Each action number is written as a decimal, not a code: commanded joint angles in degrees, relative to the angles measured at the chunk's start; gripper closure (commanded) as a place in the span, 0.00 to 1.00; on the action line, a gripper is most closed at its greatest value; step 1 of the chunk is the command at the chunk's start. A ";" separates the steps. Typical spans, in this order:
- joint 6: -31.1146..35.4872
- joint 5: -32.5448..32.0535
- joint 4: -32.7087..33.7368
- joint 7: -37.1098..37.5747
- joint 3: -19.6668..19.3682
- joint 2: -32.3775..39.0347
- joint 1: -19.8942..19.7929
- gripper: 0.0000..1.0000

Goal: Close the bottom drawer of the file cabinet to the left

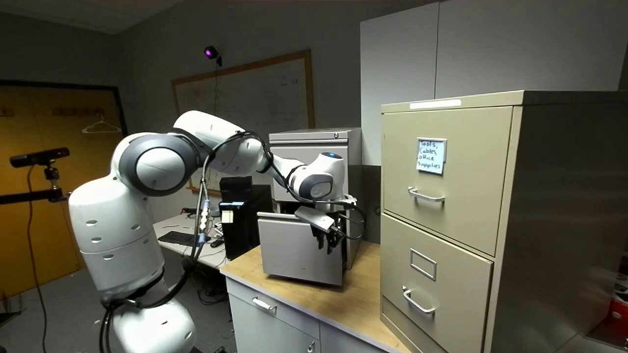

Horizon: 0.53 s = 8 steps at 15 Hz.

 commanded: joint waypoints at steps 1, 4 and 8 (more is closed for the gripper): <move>1.44 8.51 3.72 -0.75 0.38 3.42 0.67 0.91; 0.84 16.35 7.70 -2.20 0.90 6.88 0.89 1.00; -1.86 25.05 14.57 -3.99 2.88 11.15 0.66 1.00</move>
